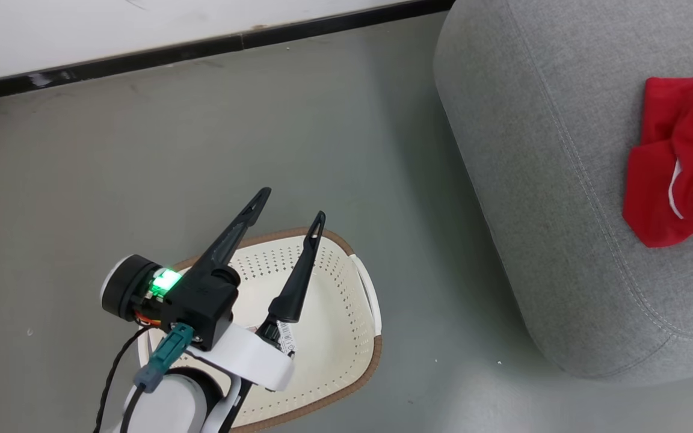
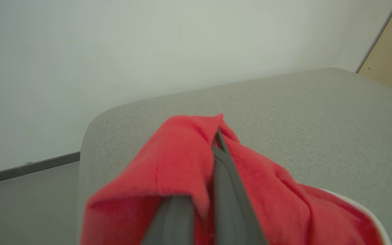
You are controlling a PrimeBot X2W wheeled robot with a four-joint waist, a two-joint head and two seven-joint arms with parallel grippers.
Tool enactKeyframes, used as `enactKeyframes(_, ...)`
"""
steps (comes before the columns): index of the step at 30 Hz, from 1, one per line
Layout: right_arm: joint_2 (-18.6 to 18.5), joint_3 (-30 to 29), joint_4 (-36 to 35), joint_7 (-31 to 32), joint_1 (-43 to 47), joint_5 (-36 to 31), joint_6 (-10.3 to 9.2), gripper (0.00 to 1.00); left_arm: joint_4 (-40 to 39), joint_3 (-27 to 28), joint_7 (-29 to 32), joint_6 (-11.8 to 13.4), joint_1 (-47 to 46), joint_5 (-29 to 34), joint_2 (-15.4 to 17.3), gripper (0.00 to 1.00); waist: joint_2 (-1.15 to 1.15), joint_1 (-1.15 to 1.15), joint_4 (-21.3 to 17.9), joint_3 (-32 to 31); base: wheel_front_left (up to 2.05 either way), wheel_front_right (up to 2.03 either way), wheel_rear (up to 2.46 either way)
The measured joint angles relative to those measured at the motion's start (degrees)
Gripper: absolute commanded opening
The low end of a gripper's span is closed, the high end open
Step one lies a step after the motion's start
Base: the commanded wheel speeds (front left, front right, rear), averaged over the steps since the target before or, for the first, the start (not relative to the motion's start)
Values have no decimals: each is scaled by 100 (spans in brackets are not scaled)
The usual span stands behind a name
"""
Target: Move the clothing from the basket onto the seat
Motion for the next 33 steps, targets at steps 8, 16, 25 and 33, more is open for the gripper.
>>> enactKeyframes(8,127,299,270,66,54,15,0,11,-8,67,-2,1,-22,0,14,100,0,0,-125,88,0,0,0)
enactKeyframes(16,241,552,367,230,121,48,0,69,11,87,-38,1,-28,-4,-3,100,0,0,-236,59,0,0,0)
enactKeyframes(25,204,800,267,323,187,108,0,100,114,92,-169,9,-28,-66,-87,100,0,0,-379,-45,0,0,0)
enactKeyframes(33,66,1032,-26,347,461,221,0,100,272,151,-318,51,-27,-120,-122,100,0,0,-523,-167,0,0,0)
